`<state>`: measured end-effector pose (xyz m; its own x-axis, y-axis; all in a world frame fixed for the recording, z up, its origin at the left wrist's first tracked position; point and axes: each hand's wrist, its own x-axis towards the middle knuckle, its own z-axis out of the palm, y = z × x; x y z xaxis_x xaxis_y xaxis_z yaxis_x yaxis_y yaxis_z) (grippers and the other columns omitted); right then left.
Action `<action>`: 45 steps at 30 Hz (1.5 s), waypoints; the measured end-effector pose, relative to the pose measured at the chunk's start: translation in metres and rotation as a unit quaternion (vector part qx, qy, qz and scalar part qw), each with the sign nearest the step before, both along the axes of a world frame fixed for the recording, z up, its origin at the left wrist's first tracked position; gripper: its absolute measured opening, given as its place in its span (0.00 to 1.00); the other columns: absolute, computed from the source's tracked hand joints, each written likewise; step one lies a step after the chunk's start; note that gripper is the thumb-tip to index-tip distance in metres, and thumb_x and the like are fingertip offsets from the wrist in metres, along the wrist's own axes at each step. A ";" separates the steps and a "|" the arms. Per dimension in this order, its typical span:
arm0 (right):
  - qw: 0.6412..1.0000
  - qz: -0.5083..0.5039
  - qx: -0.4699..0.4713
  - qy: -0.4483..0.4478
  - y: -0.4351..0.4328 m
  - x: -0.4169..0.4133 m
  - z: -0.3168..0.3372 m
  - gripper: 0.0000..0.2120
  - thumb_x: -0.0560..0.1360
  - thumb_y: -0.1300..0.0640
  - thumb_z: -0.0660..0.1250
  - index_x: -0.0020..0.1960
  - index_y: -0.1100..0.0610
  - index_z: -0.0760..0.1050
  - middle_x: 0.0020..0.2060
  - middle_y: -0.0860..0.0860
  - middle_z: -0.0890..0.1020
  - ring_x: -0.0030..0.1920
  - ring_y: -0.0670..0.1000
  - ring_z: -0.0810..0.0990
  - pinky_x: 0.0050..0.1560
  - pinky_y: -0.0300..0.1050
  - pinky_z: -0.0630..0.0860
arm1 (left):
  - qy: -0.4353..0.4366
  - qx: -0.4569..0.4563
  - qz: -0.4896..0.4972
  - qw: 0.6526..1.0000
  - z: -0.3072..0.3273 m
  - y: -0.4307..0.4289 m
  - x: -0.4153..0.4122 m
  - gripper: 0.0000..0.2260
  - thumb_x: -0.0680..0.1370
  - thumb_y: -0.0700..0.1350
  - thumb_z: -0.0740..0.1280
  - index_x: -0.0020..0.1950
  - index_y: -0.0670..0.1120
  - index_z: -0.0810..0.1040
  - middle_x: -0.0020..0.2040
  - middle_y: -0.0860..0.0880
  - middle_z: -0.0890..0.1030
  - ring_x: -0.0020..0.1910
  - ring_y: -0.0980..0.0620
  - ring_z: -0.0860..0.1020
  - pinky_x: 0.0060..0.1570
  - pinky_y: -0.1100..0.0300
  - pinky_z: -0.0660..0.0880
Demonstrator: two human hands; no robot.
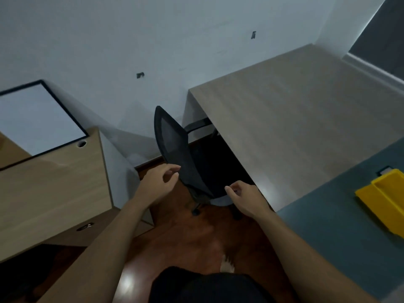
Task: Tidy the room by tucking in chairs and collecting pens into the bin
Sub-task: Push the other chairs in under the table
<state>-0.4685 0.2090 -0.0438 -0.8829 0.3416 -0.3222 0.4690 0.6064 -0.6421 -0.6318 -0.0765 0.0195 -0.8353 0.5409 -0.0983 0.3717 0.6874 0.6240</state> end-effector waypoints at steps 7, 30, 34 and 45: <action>0.999 -0.040 -0.006 -0.008 -0.009 -0.055 -0.011 0.30 0.78 0.27 0.58 0.61 0.49 0.81 0.52 0.42 0.85 0.52 0.45 0.83 0.54 0.52 0.84 | 0.020 -0.001 -0.074 0.997 -0.001 0.021 -0.093 0.14 0.86 0.55 0.64 0.70 0.56 0.81 0.65 0.56 0.82 0.61 0.59 0.79 0.60 0.58 0.76; 0.976 -0.184 -0.096 -0.069 -0.154 -0.231 -0.032 0.31 0.84 0.30 0.50 0.66 0.52 0.78 0.55 0.49 0.80 0.55 0.51 0.78 0.59 0.51 0.76 | 0.138 -0.193 -0.424 0.874 -0.086 0.048 -0.356 0.20 0.84 0.60 0.55 0.62 0.58 0.85 0.62 0.58 0.85 0.62 0.55 0.81 0.71 0.48 0.66; 0.967 -0.218 -0.086 -0.096 -0.170 -0.238 -0.039 0.38 0.79 0.22 0.42 0.66 0.46 0.76 0.55 0.47 0.78 0.56 0.51 0.77 0.62 0.55 0.75 | 0.217 -0.204 -0.418 0.858 -0.095 0.050 -0.352 0.20 0.82 0.59 0.55 0.53 0.56 0.87 0.52 0.57 0.87 0.53 0.54 0.81 0.61 0.51 0.68; 0.952 -0.276 0.062 -0.118 -0.135 -0.240 -0.035 0.36 0.80 0.24 0.42 0.59 0.47 0.79 0.48 0.49 0.83 0.48 0.53 0.81 0.50 0.56 0.81 | 0.258 -0.183 -0.403 0.859 -0.099 0.097 -0.351 0.19 0.82 0.56 0.58 0.44 0.52 0.87 0.41 0.53 0.86 0.45 0.50 0.81 0.58 0.49 0.70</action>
<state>-0.7088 0.0736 -0.0790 -0.4662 0.7806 -0.4163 0.8602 0.2902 -0.4193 -0.9832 0.0208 -0.0791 -0.1871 0.9756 -0.1149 0.9810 0.1916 0.0298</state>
